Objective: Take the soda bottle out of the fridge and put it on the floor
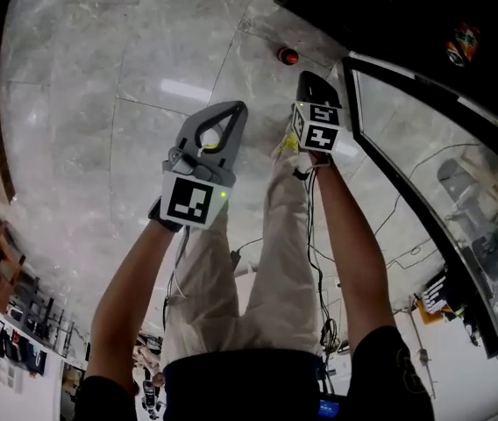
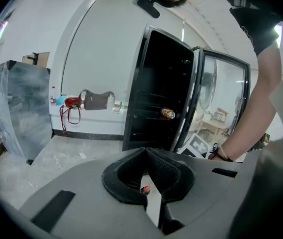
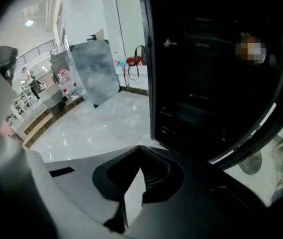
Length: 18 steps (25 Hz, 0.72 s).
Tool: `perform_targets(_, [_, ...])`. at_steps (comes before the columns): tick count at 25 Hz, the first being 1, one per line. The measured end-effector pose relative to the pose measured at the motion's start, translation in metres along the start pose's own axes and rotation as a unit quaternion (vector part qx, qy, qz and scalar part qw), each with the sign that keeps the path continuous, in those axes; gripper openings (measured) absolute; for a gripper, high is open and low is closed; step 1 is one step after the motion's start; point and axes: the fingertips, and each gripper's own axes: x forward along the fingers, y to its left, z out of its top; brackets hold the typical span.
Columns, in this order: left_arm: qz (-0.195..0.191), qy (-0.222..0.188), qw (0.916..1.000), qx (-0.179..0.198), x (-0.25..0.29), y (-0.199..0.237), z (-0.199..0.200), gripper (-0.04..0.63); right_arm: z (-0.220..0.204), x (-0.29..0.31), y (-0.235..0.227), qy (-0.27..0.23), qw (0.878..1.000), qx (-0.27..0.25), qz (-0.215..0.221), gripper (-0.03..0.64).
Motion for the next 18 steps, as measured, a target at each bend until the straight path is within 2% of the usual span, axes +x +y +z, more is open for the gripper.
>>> perform_targets(3, [-0.004,-0.008,0.9999,0.014,-0.013,-0.01,0.02,0.018,0.025,-0.048,0.013,-0.039,0.999,-0.014,-0.005,-0.006])
perform_targets(6, [-0.013,-0.013,0.9996,0.02,-0.031,-0.028,0.04,0.018,0.038,-0.102,0.025,-0.05,0.999,-0.01,-0.018,-0.007])
perform_targets(11, [-0.034,-0.003,0.9994,-0.001,-0.067,-0.062,0.077,0.018,0.067,-0.196,0.045,-0.072,0.997,0.024,-0.024,-0.006])
perform_targets(14, [-0.052,-0.002,0.9985,0.016,-0.086,-0.078,0.111,0.018,0.088,-0.246,0.051,-0.088,0.995,0.037,-0.035,-0.007])
perform_targets(18, [-0.073,-0.02,0.9962,0.044,-0.117,-0.101,0.17,0.018,0.124,-0.319,0.053,-0.124,0.991,0.035,-0.047,-0.006])
